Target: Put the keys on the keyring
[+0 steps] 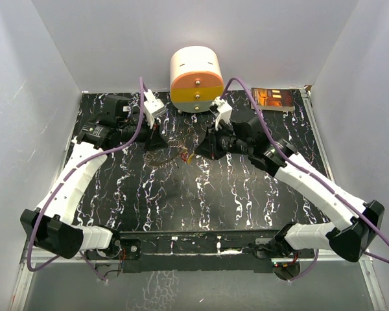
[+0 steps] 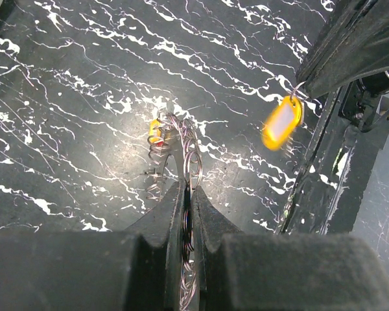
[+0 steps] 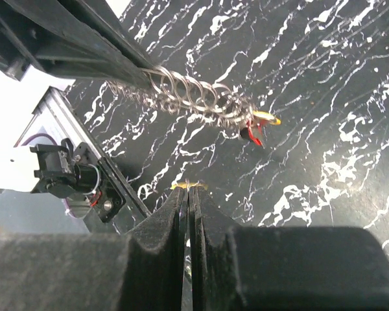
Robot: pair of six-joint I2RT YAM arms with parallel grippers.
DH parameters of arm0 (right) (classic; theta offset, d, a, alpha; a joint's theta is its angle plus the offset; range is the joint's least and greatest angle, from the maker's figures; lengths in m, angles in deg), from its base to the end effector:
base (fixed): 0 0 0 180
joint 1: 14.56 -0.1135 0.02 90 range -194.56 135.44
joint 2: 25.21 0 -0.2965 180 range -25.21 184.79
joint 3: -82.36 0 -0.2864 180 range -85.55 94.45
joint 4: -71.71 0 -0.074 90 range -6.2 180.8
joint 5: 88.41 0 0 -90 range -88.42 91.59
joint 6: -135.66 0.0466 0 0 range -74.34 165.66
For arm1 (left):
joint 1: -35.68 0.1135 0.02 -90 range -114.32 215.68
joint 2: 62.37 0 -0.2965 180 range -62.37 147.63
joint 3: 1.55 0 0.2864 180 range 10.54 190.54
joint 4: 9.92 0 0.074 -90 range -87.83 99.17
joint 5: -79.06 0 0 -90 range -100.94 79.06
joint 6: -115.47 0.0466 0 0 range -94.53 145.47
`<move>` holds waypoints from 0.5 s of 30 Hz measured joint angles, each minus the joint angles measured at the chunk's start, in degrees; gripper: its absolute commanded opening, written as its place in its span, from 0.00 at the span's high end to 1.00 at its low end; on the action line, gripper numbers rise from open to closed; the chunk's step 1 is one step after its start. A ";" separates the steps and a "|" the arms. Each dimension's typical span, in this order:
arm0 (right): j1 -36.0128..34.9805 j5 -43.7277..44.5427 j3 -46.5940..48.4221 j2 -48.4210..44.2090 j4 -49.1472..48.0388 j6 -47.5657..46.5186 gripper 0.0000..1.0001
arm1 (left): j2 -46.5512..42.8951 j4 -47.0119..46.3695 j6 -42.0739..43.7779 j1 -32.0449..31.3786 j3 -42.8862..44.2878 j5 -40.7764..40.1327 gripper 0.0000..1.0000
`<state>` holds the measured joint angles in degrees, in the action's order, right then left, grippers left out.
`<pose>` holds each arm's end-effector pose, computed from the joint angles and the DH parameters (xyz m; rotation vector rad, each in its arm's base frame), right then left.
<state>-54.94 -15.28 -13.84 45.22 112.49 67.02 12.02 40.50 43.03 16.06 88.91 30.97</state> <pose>0.2233 0.2076 0.4045 -0.5494 2.0999 0.9494 0.2770 -0.1318 0.4170 1.0516 1.8202 -0.8085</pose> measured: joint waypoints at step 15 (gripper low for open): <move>-4.87 0.90 4.94 8.20 -6.58 0.20 0.92 | 0.20 2.47 0.02 0.00 0.39 -0.07 1.00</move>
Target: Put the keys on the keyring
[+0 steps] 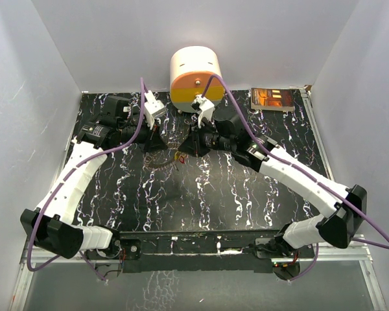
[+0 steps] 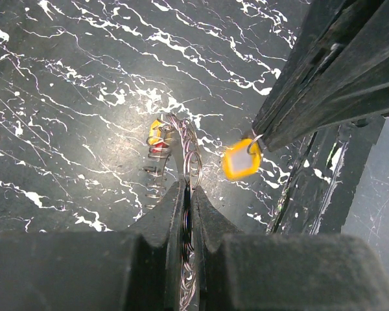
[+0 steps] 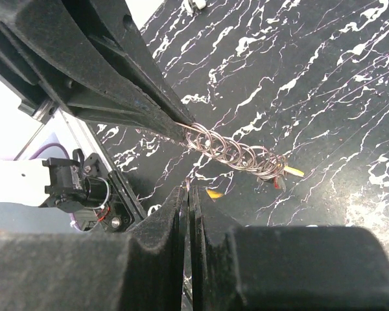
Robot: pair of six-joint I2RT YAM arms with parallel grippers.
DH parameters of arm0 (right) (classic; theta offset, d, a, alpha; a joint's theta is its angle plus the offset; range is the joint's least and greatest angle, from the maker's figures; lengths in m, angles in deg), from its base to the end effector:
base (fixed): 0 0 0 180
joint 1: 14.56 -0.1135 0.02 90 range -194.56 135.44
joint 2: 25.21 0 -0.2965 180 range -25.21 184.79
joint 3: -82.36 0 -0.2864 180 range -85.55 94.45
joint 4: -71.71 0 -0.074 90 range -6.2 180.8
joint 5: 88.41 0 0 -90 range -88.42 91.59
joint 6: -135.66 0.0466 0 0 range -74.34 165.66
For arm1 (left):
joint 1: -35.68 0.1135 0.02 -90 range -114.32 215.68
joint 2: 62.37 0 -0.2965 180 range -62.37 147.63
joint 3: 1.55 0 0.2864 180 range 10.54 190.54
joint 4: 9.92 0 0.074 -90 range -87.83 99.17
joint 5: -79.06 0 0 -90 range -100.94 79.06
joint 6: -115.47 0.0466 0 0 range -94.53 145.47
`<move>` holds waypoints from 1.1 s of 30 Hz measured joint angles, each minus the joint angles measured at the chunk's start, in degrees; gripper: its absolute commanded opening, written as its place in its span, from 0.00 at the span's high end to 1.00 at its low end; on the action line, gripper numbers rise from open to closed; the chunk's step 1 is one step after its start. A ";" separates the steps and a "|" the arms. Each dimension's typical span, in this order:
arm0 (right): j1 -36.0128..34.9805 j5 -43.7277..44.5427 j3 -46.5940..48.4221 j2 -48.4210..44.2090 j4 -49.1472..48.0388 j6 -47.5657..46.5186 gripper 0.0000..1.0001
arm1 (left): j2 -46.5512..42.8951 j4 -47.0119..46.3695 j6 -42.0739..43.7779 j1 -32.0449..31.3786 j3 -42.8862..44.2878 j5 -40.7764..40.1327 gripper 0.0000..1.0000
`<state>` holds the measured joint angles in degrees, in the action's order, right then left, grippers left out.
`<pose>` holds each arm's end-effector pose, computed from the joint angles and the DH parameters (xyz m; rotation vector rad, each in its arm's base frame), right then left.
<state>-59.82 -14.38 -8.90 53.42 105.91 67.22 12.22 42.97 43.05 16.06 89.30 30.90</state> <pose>0.2386 0.2590 0.4060 -0.6230 2.0318 1.0033 0.2754 -0.1312 0.4147 1.0512 1.8598 -0.8206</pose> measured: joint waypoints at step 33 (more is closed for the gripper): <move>-2.36 5.77 6.97 6.95 -0.52 1.03 0.92 | -0.04 0.02 0.00 -0.13 0.00 0.81 1.00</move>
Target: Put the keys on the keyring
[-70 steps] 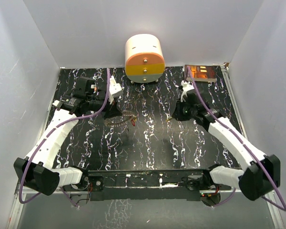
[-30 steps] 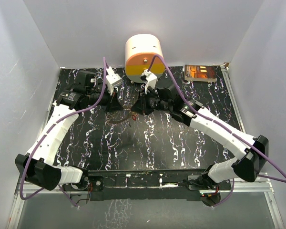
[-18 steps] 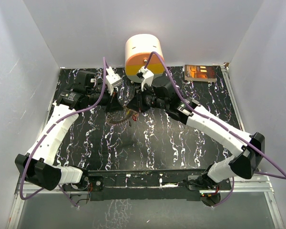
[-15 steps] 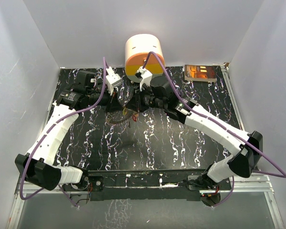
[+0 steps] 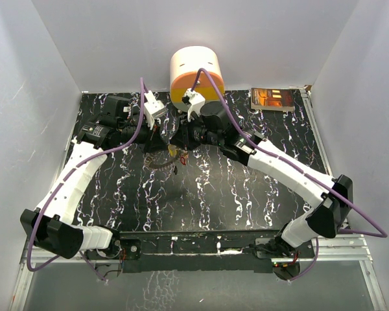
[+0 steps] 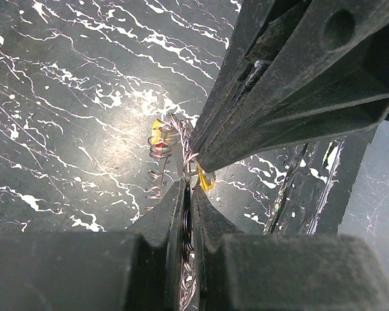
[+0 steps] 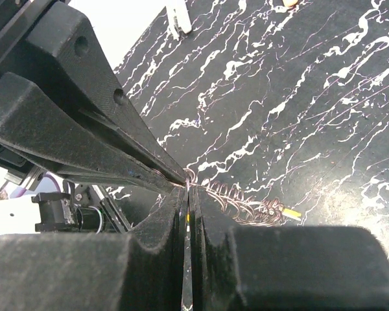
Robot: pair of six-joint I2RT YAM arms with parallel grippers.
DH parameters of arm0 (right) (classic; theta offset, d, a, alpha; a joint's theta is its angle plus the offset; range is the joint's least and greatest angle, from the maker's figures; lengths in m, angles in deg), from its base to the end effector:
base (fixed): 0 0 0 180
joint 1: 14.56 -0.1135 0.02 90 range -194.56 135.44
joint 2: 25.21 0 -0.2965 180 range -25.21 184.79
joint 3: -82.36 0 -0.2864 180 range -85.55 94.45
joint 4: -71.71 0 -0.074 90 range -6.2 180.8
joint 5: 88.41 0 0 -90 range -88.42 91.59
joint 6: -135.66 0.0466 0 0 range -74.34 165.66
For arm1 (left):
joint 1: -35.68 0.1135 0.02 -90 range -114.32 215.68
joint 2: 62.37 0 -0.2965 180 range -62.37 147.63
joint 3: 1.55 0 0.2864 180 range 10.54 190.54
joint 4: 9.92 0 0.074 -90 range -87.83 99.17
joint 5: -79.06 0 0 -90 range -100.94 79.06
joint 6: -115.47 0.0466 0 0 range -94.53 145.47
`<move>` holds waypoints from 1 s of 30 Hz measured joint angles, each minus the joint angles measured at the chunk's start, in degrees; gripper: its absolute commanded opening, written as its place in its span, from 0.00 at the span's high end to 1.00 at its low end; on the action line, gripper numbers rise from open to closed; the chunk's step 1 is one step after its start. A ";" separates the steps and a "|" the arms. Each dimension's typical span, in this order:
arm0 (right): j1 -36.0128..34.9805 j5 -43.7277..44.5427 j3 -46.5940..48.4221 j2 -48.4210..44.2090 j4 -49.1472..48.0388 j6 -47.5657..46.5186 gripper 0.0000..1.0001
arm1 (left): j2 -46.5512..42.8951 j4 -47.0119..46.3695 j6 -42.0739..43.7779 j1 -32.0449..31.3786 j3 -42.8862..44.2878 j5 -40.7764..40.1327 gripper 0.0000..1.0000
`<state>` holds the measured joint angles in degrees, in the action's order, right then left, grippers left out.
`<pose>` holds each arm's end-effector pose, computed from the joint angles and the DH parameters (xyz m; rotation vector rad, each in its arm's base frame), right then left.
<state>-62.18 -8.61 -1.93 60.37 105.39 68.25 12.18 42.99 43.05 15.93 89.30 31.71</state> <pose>0.2561 0.2929 0.4116 -0.5761 2.0275 0.9462 0.2743 -0.1320 0.4151 1.0593 1.8518 -0.8370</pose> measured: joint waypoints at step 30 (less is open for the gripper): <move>-0.17 3.85 1.05 1.05 1.81 0.04 0.92 | -0.09 0.74 0.63 -0.15 0.26 -0.22 1.00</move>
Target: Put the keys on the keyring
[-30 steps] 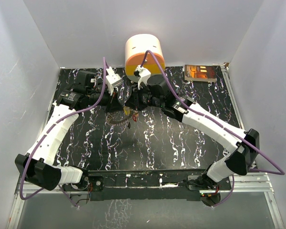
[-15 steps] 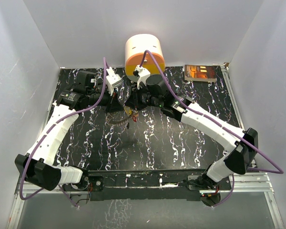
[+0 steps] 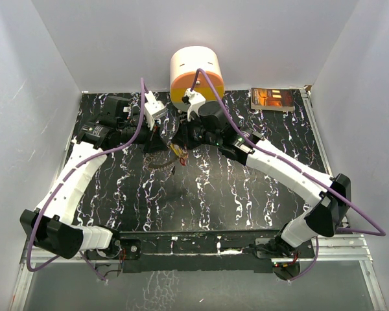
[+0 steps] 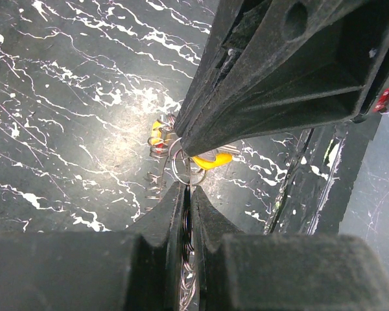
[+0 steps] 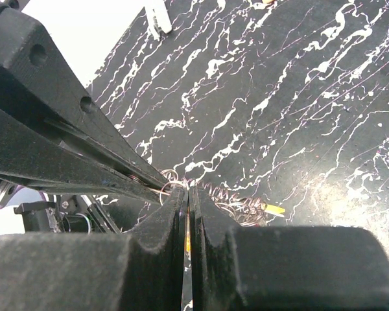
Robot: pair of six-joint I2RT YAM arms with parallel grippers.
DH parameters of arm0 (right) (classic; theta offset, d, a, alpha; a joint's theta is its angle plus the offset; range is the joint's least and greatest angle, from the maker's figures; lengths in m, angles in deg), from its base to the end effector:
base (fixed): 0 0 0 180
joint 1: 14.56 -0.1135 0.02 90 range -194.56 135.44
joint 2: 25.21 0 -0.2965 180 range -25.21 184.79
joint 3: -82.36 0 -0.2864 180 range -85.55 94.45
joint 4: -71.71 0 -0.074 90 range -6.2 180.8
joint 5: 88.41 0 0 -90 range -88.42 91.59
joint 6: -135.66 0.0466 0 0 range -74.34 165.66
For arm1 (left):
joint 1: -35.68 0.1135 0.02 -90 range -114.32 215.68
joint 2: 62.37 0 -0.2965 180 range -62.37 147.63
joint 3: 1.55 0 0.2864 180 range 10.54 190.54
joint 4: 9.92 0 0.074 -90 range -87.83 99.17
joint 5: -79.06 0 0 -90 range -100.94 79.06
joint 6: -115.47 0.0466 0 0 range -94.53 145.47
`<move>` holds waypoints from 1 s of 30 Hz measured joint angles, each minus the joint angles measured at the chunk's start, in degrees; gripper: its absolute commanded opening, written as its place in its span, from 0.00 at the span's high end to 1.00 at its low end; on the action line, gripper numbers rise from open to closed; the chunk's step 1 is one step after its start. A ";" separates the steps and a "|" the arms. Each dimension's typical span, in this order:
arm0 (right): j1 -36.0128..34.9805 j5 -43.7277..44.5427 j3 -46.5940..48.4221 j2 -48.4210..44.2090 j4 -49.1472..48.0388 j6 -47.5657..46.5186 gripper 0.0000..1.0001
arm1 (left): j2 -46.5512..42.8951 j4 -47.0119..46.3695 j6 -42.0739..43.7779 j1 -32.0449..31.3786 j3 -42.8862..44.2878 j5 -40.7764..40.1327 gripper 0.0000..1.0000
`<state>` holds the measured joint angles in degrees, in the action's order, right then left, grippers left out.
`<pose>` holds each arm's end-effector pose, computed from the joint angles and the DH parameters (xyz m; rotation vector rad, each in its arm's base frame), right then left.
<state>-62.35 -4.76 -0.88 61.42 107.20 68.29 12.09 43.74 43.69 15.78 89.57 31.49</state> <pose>0.2604 0.2947 0.4083 -0.5357 2.0582 0.8717 0.2728 -0.1322 0.4160 1.0697 1.8518 -0.8303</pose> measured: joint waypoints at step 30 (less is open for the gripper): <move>-0.26 0.61 -4.85 -5.55 1.99 3.13 0.92 | -0.07 -0.28 0.00 -0.52 0.90 -0.02 1.00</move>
<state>-62.62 -4.15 -5.73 55.86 109.19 71.42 12.02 43.45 43.69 15.25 90.46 31.47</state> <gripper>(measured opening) 0.087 0.043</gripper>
